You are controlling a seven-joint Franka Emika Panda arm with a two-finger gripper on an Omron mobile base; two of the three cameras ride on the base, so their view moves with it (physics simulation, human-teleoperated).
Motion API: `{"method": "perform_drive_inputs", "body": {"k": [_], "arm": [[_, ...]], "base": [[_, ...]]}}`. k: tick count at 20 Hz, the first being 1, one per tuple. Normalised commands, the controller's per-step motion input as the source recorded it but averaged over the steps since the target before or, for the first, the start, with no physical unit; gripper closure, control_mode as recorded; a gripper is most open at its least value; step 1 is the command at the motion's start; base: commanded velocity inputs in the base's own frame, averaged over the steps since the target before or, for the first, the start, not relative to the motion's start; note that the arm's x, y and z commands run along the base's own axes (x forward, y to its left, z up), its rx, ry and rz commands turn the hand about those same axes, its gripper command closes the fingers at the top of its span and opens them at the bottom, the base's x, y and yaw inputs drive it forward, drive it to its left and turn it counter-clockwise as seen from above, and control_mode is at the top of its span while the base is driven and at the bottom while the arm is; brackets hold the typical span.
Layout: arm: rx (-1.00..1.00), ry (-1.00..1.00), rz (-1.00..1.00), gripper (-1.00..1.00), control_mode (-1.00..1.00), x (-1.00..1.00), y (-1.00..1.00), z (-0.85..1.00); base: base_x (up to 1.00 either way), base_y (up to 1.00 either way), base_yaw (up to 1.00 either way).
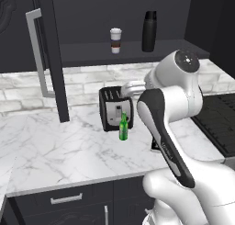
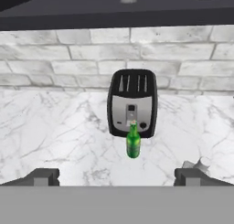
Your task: Sort all alcoholic drinks to one cabinet, and non-alcoholic drinks to the other.
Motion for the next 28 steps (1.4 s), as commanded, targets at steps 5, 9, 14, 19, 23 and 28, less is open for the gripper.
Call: {"method": "perform_drive_inputs", "body": {"k": [5, 9, 14, 19, 23, 28], "arm": [[-0.05, 0.03, 0.03, -1.0, -1.0, 0.0, 0.0, -0.35], [-0.02, 0.01, 0.03, -1.0, -1.0, 0.06, -0.01, -0.24], [0.0, 0.04, 0.03, -1.0, -1.0, 0.12, -0.03, -0.25], [0.0, 0.03, 0.02, -1.0, -1.0, 0.13, -0.01, -0.27], [-0.01, 0.04, 0.01, -1.0, -1.0, 0.17, 0.0, -0.27], [-0.01, 0.02, 0.0, -1.0, -1.0, 0.17, 0.0, -0.23]], "base": [[0.0, 0.0, 0.0], [0.0, 0.0, 0.0], [0.0, 0.0, 0.0], [0.0, 0.0, 0.0], [0.0, 0.0, 0.0], [0.0, 0.0, 0.0]]}}
